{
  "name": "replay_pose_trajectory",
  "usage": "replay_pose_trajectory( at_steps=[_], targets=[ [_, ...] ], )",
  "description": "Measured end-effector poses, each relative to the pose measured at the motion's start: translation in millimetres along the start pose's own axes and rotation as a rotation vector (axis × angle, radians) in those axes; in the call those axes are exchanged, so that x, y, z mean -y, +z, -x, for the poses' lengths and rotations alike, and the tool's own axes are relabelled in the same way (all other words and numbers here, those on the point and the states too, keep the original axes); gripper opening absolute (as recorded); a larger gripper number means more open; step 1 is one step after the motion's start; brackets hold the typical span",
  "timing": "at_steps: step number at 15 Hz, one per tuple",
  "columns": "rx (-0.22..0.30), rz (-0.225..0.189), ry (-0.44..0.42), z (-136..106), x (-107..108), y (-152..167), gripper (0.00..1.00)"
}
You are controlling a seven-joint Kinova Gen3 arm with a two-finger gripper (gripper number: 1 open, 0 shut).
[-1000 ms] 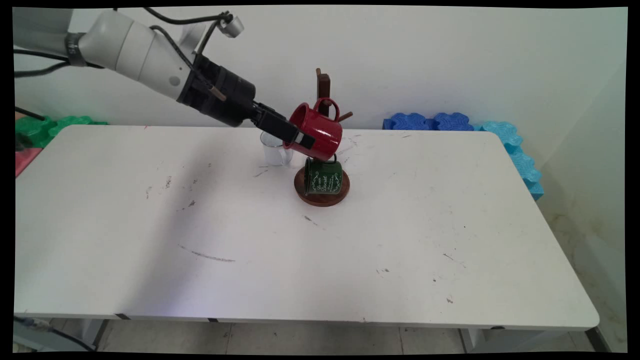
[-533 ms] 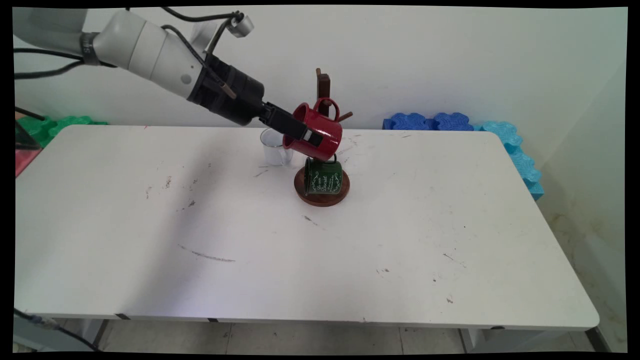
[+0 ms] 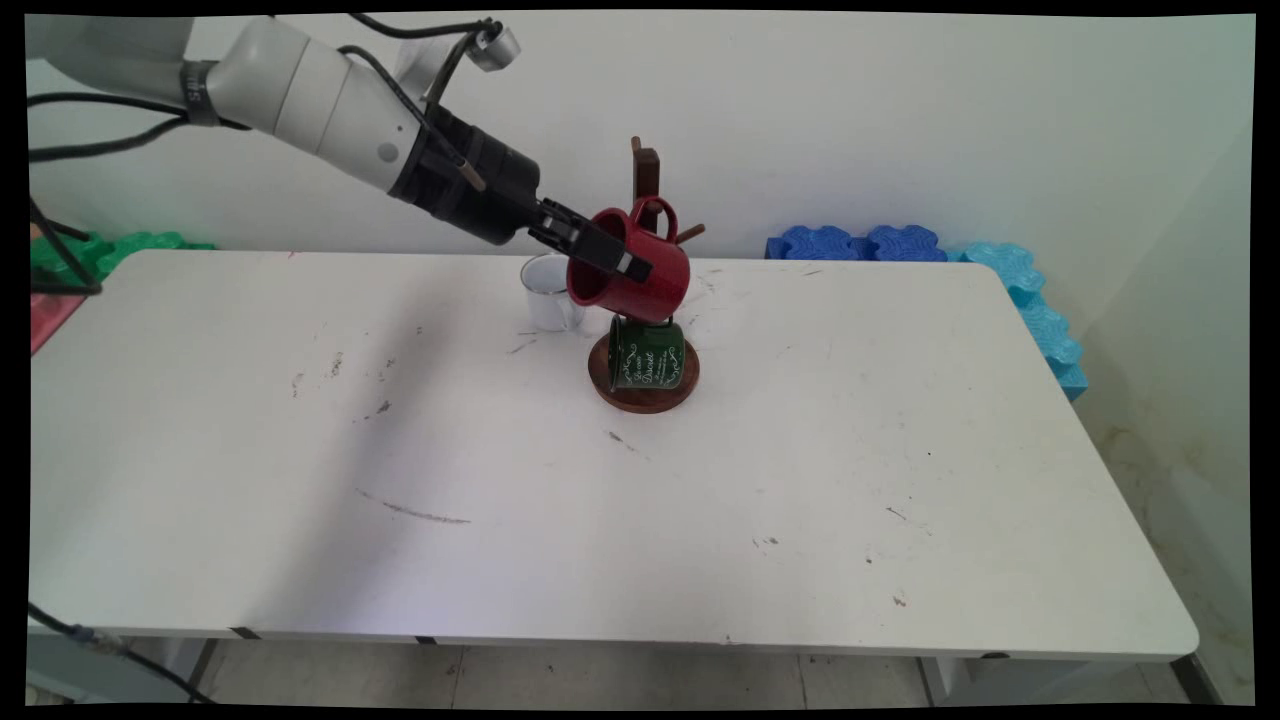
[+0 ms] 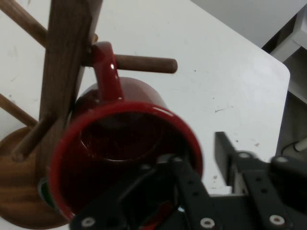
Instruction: Pick up the red mug from the rack, then place the picked object on the table
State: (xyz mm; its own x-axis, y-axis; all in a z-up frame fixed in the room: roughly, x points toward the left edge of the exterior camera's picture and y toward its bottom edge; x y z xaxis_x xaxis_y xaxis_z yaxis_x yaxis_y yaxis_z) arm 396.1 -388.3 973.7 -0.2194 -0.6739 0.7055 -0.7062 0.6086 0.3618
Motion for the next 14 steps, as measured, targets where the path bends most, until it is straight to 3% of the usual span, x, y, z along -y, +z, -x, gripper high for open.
replay_pose_trajectory(
  at_steps=[14],
  targets=[
    [-0.013,-0.012,0.015,-8.4,5.2,4.3,0.00]
  ],
)
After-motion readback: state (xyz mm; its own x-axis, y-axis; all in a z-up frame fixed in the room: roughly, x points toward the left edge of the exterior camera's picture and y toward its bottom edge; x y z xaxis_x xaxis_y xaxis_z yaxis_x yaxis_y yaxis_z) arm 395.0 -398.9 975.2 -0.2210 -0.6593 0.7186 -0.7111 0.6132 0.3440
